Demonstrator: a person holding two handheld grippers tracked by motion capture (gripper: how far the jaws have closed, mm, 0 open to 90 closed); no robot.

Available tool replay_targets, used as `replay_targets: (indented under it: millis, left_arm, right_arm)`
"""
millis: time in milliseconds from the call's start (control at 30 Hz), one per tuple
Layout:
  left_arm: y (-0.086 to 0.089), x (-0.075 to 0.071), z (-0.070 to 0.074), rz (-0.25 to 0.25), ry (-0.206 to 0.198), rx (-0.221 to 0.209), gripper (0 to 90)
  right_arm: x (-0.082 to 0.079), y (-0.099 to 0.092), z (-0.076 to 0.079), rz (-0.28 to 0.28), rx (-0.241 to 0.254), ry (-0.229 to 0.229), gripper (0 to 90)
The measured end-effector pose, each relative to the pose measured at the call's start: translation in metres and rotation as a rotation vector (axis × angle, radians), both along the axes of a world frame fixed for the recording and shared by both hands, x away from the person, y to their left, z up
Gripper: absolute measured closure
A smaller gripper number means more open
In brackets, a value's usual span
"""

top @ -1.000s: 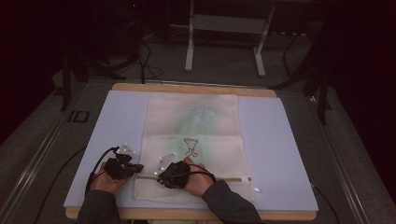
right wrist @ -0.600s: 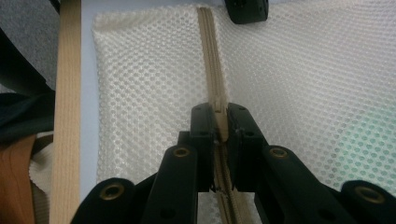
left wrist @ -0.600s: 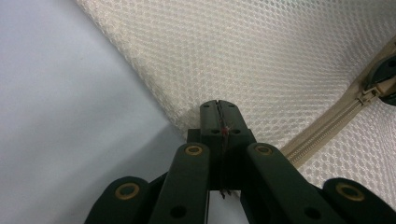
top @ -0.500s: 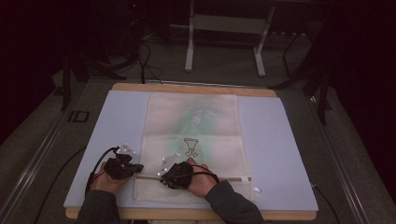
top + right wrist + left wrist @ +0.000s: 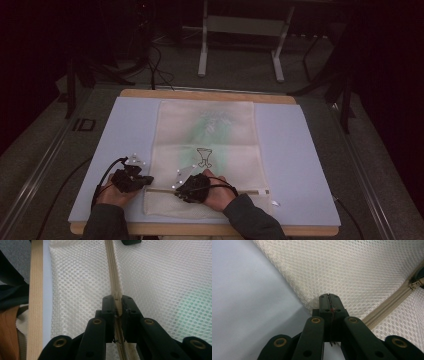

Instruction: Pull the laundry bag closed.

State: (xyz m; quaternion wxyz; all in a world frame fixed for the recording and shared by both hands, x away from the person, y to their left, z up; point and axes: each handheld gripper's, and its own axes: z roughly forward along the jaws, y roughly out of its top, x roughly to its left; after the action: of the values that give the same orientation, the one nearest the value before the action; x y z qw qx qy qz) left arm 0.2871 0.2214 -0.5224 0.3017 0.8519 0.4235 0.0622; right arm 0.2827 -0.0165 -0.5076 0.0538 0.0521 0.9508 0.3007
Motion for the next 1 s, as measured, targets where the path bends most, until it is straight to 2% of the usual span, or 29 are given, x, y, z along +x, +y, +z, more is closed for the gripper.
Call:
replay_targets:
  millis: [1000]
  left_arm:
    - [0.0, 0.0, 0.0, 0.001, 0.002, -0.001, 89.9]
  right_arm:
    - [0.003, -0.023, -0.003, -0.011, -0.019, 0.009, 82.2]
